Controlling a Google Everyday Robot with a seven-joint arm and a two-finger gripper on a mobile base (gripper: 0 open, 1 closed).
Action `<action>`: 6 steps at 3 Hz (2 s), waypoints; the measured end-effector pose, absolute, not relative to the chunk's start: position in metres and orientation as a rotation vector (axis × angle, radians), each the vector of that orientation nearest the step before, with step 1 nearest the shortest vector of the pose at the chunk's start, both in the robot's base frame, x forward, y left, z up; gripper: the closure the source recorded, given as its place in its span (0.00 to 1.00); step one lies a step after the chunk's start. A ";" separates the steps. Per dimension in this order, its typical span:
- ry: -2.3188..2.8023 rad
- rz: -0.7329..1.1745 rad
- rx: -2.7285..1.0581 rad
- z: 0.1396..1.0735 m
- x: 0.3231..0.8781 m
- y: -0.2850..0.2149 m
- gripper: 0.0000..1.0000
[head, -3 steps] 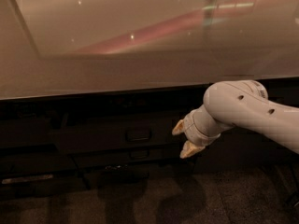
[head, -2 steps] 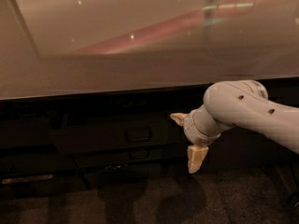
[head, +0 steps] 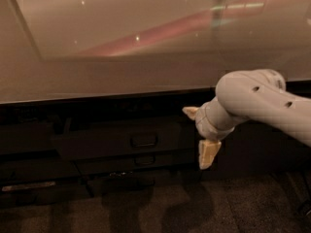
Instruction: Open top drawer
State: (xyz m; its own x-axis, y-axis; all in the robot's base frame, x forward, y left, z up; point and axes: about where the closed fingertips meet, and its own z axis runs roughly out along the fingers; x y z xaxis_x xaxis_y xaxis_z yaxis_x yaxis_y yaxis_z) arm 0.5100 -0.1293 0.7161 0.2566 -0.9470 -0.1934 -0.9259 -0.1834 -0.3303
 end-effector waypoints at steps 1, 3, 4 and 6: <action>1.761 -0.140 -2.113 0.740 0.528 -0.144 0.00; 1.827 -0.104 -2.109 0.715 0.544 -0.160 0.00; 1.919 -0.026 -2.084 0.673 0.563 -0.187 0.00; 1.919 -0.026 -2.084 0.673 0.563 -0.187 0.19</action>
Offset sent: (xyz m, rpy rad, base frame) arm 0.0144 -0.0119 0.0196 -0.0189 -0.0225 -0.0453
